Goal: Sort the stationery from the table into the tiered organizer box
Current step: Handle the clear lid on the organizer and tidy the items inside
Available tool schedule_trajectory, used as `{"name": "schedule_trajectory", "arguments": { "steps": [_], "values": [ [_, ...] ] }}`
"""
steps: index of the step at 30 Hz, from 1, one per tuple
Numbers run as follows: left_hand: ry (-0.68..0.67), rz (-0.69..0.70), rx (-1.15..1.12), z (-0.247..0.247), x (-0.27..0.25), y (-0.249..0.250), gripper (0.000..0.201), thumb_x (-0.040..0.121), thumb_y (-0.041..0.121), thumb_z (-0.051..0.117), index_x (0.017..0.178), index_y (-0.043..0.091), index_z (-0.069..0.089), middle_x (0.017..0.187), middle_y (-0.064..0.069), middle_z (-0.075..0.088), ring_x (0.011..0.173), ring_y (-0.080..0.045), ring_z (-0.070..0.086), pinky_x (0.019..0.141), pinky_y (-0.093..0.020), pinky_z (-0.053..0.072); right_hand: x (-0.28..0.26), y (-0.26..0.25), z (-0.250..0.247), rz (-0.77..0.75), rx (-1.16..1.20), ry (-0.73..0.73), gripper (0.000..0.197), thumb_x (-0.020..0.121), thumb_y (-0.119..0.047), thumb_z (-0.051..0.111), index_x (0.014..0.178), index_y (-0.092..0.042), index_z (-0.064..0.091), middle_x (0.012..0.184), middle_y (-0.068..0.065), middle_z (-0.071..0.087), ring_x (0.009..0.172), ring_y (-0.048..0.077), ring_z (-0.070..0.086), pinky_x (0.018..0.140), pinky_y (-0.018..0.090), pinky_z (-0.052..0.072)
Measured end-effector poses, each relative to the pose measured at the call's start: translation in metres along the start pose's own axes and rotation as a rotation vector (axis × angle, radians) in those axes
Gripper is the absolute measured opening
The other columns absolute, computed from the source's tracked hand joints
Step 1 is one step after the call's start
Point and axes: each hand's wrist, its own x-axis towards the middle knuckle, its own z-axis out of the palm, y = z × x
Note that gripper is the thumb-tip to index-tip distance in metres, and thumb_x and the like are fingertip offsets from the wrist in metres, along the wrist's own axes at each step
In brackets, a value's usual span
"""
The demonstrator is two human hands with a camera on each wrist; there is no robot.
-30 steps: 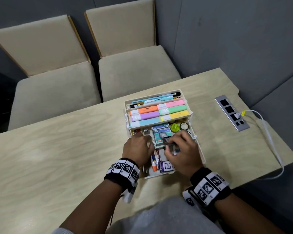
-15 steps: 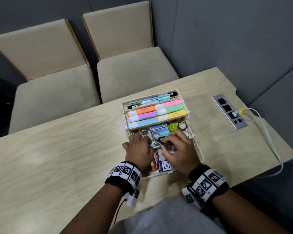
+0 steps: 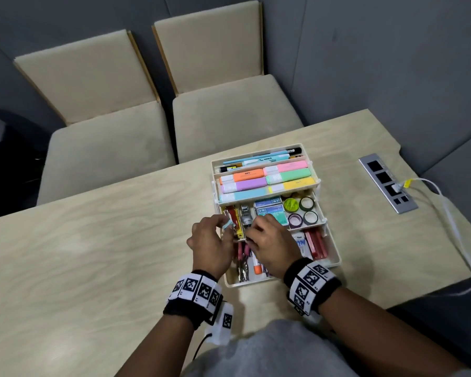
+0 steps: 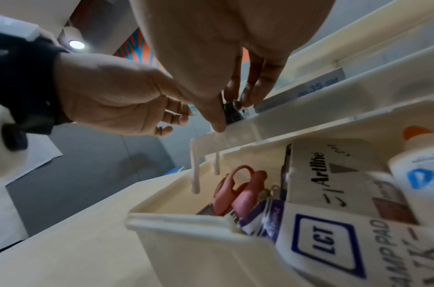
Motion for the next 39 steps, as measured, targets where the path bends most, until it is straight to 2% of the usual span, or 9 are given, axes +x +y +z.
{"name": "schedule_trajectory", "arguments": {
  "steps": [10,16,19,22,24,28,31,36,39],
  "values": [
    [-0.041,0.098,-0.013,0.005,0.000,-0.003,0.012,0.089,0.028,0.061,0.099,0.027,0.066,0.100,0.010,0.067,0.096,-0.020,0.057,0.086,-0.041,0.044,-0.006,0.003,-0.003,0.068,0.066,0.032,0.013,0.086,-0.013,0.071,0.098,-0.010,0.069,0.096,0.006,0.059,0.088,0.023,0.055,0.074,0.038,0.053],
    [0.005,0.069,-0.190,-0.004,0.006,0.011,0.006,0.087,0.013,0.054,0.089,0.019,0.053,0.069,0.004,0.060,0.061,-0.015,0.054,0.061,-0.031,0.043,-0.015,0.014,-0.033,0.329,0.453,0.299,0.009,0.088,-0.015,0.073,0.091,-0.014,0.065,0.087,-0.004,0.063,0.075,0.008,0.058,0.071,0.015,0.050],
    [-0.065,0.034,-0.272,-0.002,0.010,0.014,0.014,0.088,0.008,0.050,0.092,0.021,0.052,0.063,0.001,0.059,0.054,-0.017,0.051,0.055,-0.031,0.042,-0.019,0.022,-0.035,0.592,0.848,0.264,0.010,0.091,-0.012,0.071,0.094,-0.018,0.064,0.088,0.003,0.069,0.079,0.021,0.070,0.073,0.039,0.062],
    [-0.175,0.200,-0.274,0.000,0.010,0.017,0.036,0.085,0.006,0.039,0.104,0.024,0.064,0.085,0.004,0.066,0.072,-0.009,0.057,0.067,-0.021,0.044,-0.022,0.033,-0.037,0.685,1.033,0.223,0.012,0.093,-0.005,0.066,0.099,-0.015,0.065,0.092,0.011,0.071,0.075,0.032,0.072,0.072,0.056,0.061],
    [-0.233,0.264,-0.216,0.003,0.010,0.019,0.042,0.080,0.013,0.037,0.106,0.023,0.068,0.100,-0.002,0.066,0.091,-0.014,0.059,0.079,-0.023,0.043,-0.021,0.036,-0.039,0.676,1.058,0.192,0.014,0.093,-0.002,0.065,0.100,-0.014,0.067,0.091,0.010,0.072,0.070,0.028,0.070,0.072,0.056,0.059],
    [-0.285,0.268,-0.083,0.008,0.013,0.021,0.025,0.089,0.027,0.054,0.109,0.026,0.068,0.096,0.000,0.065,0.087,-0.016,0.058,0.077,-0.028,0.043,-0.020,0.038,-0.040,0.611,1.051,0.137,0.021,0.095,-0.002,0.063,0.103,-0.019,0.072,0.092,0.004,0.073,0.075,0.020,0.068,0.071,0.045,0.062],
    [-0.233,0.273,0.045,0.011,0.026,0.017,0.028,0.088,0.036,0.055,0.112,0.029,0.068,0.098,0.001,0.071,0.089,-0.017,0.063,0.080,-0.032,0.050,-0.021,0.041,-0.042,0.670,1.081,0.194,0.023,0.098,-0.005,0.058,0.104,-0.021,0.074,0.091,-0.002,0.073,0.082,0.015,0.069,0.070,0.034,0.060],
    [-0.270,0.307,0.548,0.024,0.029,0.035,0.037,0.091,0.041,0.047,0.123,0.023,0.051,0.105,-0.010,0.064,0.089,-0.038,0.064,0.067,-0.039,0.050,-0.027,0.043,-0.049,0.827,1.306,0.233,0.022,0.105,-0.013,0.048,0.102,-0.014,0.070,0.094,0.014,0.068,0.083,0.032,0.070,0.077,0.061,0.057],
    [-0.253,0.276,0.622,0.034,0.027,0.038,0.033,0.095,0.040,0.042,0.120,0.019,0.047,0.104,-0.011,0.062,0.087,-0.037,0.065,0.060,-0.036,0.040,-0.032,0.046,-0.054,0.856,1.348,0.251,0.018,0.106,-0.015,0.046,0.103,-0.009,0.063,0.096,0.021,0.061,0.070,0.032,0.062,0.063,0.048,0.056]
  ]
}}
